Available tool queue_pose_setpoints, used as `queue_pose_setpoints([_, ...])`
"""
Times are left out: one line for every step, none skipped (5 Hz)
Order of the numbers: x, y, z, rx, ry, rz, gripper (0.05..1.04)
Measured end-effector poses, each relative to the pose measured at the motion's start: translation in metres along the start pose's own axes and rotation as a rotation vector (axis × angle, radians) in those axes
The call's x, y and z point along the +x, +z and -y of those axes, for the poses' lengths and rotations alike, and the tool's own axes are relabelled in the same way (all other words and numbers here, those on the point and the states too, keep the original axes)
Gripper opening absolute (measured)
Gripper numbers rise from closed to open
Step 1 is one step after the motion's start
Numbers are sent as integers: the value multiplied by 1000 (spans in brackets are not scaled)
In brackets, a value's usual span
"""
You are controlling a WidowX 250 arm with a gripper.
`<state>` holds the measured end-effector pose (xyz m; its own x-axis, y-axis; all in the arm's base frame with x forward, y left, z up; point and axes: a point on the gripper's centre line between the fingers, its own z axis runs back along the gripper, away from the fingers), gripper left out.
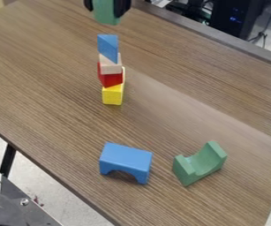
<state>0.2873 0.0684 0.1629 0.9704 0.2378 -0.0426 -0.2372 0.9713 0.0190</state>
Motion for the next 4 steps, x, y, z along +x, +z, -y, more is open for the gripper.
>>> queue_pose_setpoints([0, -5, 6, 8, -18, -32, 584])
queue_pose_setpoints([0, -10, 12, 12, -34, -51, 584])
queue_pose_setpoints([1, -17, 12, -6, -33, -78, 584])
queue_pose_setpoints([3, -23, 7, -34, -22, -85, 584])
